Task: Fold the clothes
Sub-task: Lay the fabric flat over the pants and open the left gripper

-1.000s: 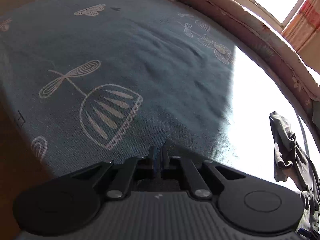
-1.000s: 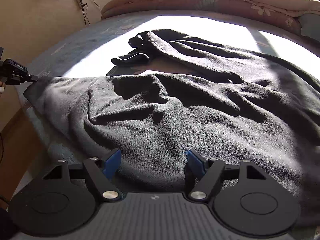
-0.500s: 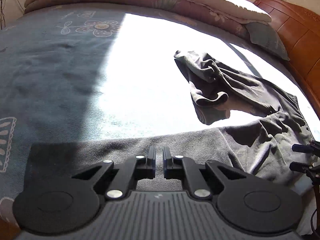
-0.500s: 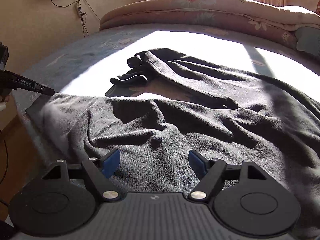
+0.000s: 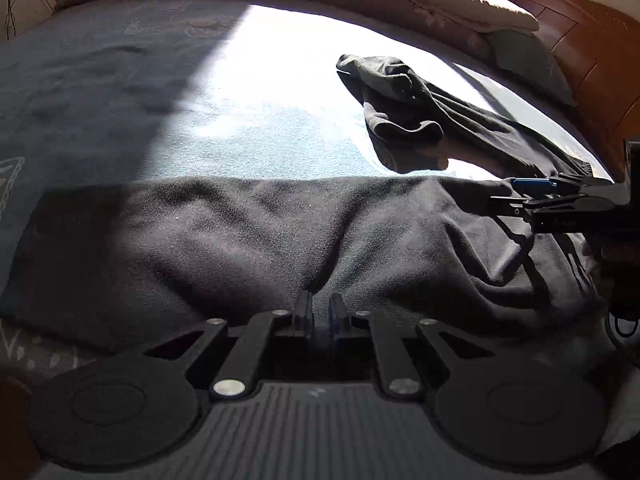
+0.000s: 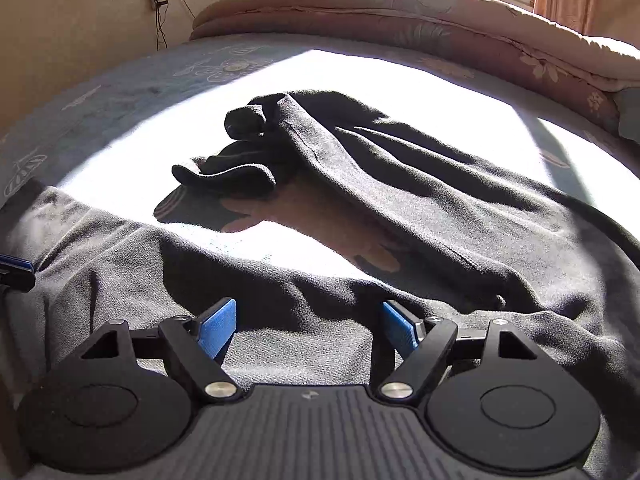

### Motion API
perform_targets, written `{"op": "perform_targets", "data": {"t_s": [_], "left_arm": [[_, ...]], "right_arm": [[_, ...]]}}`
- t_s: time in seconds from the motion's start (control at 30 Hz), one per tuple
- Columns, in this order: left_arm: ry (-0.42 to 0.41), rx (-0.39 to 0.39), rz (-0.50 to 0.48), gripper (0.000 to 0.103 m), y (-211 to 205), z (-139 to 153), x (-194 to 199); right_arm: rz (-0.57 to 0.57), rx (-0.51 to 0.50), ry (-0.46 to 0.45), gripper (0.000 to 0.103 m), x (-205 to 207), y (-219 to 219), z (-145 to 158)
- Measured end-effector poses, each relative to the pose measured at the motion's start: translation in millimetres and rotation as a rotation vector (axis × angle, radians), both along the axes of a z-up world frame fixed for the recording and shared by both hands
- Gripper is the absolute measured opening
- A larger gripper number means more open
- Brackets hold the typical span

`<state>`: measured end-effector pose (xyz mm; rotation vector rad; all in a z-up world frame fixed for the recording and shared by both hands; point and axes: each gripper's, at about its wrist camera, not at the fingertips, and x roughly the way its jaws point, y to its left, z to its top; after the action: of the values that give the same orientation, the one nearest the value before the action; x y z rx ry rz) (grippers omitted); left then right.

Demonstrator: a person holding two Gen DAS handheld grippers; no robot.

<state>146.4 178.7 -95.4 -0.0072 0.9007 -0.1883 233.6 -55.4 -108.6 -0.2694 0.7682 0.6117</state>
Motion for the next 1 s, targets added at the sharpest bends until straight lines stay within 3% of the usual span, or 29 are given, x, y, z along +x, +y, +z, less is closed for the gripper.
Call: {"op": "perform_targets", "data": {"t_s": [0.13,0.23,0.33,0.43,0.5,0.57,0.67,0.77,0.87,1.0], "left_arm": [[-0.013,0.015,-0.007,0.013,-3,4,-7],[-0.024,0.027,-0.012,0.025,-6,7,-11],[-0.034,0.038,-0.017,0.027,-8,9,-16],[0.011,0.028,-0.034,0.027,-22,-3,-6],[-0.003,0.048,-0.038,0.03,-27,-7,-12],[0.002,0.035,-0.03,0.037,-23,-8,-23],[0.037,-0.005,-0.004,0.037,-8,-4,-29],[0.036,0.044,0.014,0.036,-9,9,-26],[-0.009,0.029,-0.046,0.038,-26,26,-17],[-0.062,-0.026,-0.137,0.041,-69,38,2]], "right_arm": [[-0.014,-0.006,0.013,0.088,7,2,9],[0.02,0.009,-0.028,0.088,-19,-15,27],[0.066,0.008,-0.019,0.088,-49,-34,31],[0.07,-0.034,0.014,0.088,-66,-52,19],[-0.01,-0.055,0.054,0.091,-64,-71,4],[-0.092,0.005,0.074,0.092,-63,-95,2],[-0.177,0.028,0.079,0.092,-67,-119,4],[-0.221,0.017,0.053,0.092,-75,-131,10],[-0.265,0.021,0.011,0.096,-81,-142,17],[-0.364,0.026,0.078,0.098,-75,-159,2]]}}
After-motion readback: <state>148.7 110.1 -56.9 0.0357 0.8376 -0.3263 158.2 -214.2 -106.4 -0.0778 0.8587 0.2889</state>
